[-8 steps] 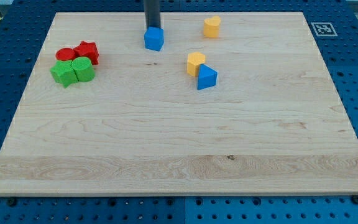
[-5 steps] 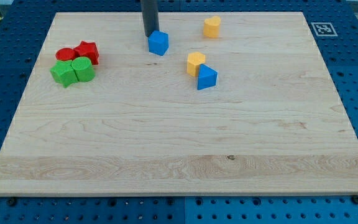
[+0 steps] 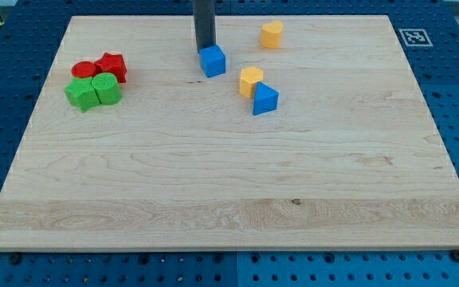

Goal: Keep blue cube on left side of blue triangle

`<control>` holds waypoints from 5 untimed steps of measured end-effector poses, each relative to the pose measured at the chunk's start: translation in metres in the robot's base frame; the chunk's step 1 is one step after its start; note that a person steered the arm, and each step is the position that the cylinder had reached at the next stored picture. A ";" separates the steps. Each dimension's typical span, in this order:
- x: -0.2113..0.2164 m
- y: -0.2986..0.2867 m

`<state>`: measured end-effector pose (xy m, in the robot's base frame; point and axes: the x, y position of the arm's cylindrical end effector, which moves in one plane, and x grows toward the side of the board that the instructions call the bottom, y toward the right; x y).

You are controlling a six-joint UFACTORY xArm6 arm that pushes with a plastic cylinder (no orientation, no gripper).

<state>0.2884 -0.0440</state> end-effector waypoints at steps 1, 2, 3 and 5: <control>0.002 0.000; 0.003 0.000; 0.004 0.003; 0.015 0.005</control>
<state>0.3031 -0.0394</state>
